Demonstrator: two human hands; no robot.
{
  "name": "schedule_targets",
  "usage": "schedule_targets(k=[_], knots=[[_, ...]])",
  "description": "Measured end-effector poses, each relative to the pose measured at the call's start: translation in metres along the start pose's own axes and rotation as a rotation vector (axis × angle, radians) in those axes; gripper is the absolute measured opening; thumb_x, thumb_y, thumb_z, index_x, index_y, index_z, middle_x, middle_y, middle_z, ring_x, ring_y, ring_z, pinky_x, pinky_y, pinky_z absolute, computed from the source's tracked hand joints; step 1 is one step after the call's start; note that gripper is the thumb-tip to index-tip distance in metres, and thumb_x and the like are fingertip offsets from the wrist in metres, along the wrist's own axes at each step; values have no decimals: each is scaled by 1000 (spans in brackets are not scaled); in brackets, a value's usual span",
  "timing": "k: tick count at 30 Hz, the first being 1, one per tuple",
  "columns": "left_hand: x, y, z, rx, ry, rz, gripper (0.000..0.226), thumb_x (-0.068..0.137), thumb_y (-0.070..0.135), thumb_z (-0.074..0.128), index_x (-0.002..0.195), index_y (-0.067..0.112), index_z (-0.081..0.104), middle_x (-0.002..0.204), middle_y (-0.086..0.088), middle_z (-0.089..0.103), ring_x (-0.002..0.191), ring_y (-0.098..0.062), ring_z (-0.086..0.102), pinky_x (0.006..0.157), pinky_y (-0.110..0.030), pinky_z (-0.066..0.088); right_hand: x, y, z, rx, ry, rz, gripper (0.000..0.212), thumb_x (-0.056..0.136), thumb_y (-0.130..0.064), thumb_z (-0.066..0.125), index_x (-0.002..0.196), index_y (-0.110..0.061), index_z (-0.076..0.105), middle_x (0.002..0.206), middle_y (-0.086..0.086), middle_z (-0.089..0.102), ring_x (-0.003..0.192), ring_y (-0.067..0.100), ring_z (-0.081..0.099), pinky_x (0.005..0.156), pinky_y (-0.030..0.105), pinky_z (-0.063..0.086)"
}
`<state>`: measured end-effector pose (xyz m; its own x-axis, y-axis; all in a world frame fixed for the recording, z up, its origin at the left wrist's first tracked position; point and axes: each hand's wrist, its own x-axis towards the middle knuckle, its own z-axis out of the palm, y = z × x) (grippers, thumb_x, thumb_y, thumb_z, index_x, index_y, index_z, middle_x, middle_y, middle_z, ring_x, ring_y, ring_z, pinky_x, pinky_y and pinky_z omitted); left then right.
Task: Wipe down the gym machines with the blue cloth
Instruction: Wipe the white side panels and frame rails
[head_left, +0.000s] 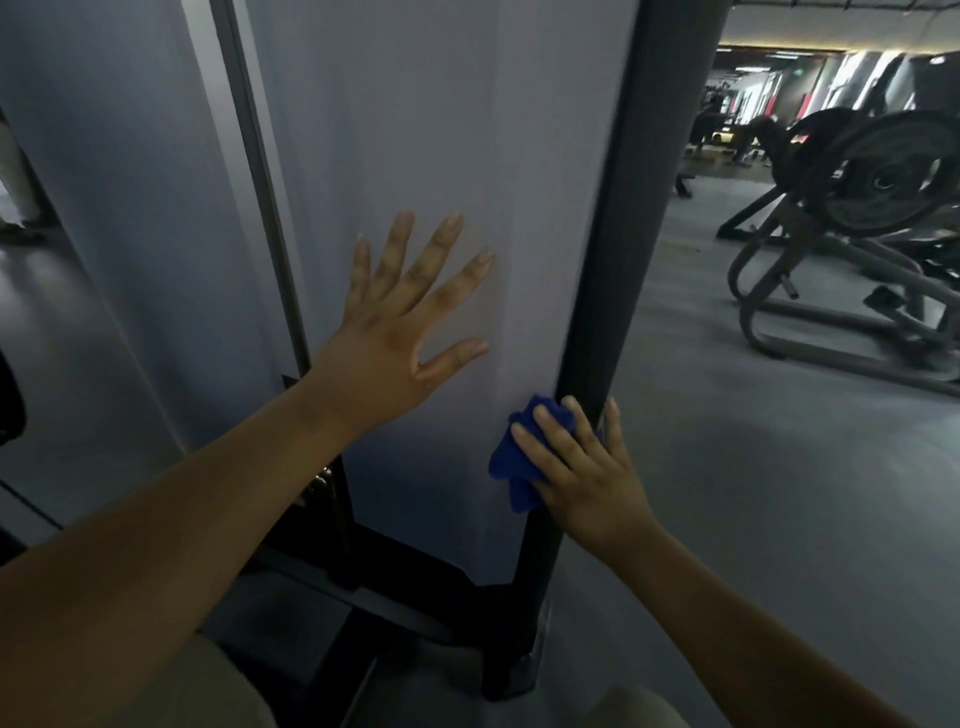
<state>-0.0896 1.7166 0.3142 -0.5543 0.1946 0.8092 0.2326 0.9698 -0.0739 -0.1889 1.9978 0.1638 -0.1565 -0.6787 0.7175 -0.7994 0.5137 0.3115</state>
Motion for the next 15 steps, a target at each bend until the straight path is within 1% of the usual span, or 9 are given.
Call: schedule_targets(k=[4, 6, 8, 10, 12, 14, 15], knots=[[0, 1, 1, 0, -8, -6, 79, 110, 54, 62, 174, 24, 25, 183, -10, 9, 168, -44, -1, 127, -79, 1, 55, -16, -18, 150, 183, 308, 79, 114, -40, 53, 174, -24, 5, 182, 3, -6, 167, 39, 2, 132, 65, -2], [1, 2, 0, -9, -20, -15, 79, 110, 54, 61, 174, 23, 26, 183, -10, 8, 168, -44, -2, 127, -79, 2, 59, -27, -15, 205, 229, 393, 76, 115, -41, 50, 174, -21, 6, 182, 7, -5, 166, 44, 6, 131, 69, 3], [-1, 1, -2, -15, -30, -18, 78, 110, 53, 62, 174, 24, 27, 184, -8, 7, 169, -42, -3, 127, -80, 5, 40, -42, 1, 240, 209, 426, 75, 116, -45, 46, 175, -21, 4, 182, 9, -5, 165, 47, 8, 127, 76, 12], [-5, -1, -5, 3, -46, 16, 77, 110, 51, 64, 173, 26, 27, 184, -7, 9, 169, -42, -2, 126, -81, 9, 22, -59, 14, 247, 155, 456, 77, 116, -48, 44, 175, -21, 2, 182, 10, -5, 165, 47, 7, 124, 80, 15], [-8, -3, -6, 31, -58, 60, 77, 109, 50, 66, 173, 26, 28, 183, -9, 11, 168, -44, 0, 126, -81, 11, 30, -65, 11, 234, 170, 499, 80, 115, -49, 46, 174, -20, 0, 182, 10, -7, 166, 45, 3, 126, 78, 8], [-10, -3, -8, 39, -74, 63, 77, 110, 49, 65, 173, 25, 29, 183, -10, 12, 168, -44, 0, 126, -80, 11, 57, -58, -6, 229, 214, 508, 81, 114, -47, 50, 174, -20, 1, 182, 9, -9, 167, 44, 2, 130, 72, -2], [-11, -3, -9, 39, -82, 55, 76, 110, 49, 64, 173, 24, 29, 183, -9, 12, 168, -44, 0, 126, -80, 10, 69, -51, -13, 226, 239, 498, 81, 114, -45, 52, 174, -20, 4, 181, 9, -8, 166, 44, 3, 130, 69, -5]])
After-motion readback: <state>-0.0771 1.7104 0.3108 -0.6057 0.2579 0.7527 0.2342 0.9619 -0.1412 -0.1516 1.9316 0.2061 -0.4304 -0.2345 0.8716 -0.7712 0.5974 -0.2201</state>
